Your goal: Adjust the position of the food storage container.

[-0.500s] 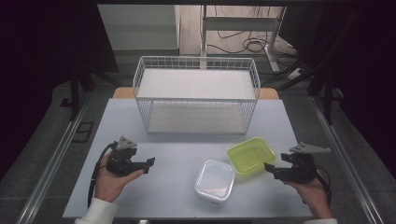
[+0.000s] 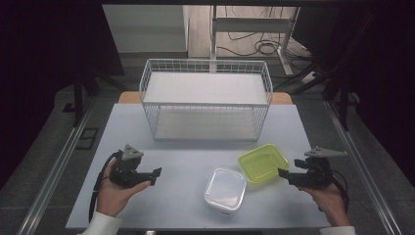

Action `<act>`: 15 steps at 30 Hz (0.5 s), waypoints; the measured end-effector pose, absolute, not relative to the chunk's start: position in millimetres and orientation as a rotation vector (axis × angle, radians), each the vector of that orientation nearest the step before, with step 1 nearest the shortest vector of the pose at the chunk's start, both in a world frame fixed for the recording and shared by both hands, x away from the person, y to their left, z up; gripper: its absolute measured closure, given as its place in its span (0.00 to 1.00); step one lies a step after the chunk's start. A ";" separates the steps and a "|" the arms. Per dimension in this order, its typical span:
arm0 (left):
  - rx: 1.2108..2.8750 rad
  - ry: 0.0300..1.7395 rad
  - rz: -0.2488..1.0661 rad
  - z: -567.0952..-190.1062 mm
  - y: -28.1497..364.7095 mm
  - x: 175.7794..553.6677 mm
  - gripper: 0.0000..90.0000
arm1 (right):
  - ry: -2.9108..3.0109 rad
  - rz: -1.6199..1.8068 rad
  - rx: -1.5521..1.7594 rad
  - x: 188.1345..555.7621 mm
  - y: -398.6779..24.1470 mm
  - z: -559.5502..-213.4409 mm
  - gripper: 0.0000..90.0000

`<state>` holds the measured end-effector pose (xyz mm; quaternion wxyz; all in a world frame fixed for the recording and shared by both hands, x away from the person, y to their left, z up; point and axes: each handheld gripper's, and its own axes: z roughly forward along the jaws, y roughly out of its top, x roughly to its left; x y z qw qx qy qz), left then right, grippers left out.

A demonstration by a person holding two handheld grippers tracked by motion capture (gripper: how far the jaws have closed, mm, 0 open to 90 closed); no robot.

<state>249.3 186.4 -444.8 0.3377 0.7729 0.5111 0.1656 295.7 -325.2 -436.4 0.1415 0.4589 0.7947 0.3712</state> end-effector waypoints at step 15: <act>2.066 1.340 0.383 -454.8 180.1 253.7 0.21 | 2.425 0.996 1.260 284.2 -324.3 -430.7 0.37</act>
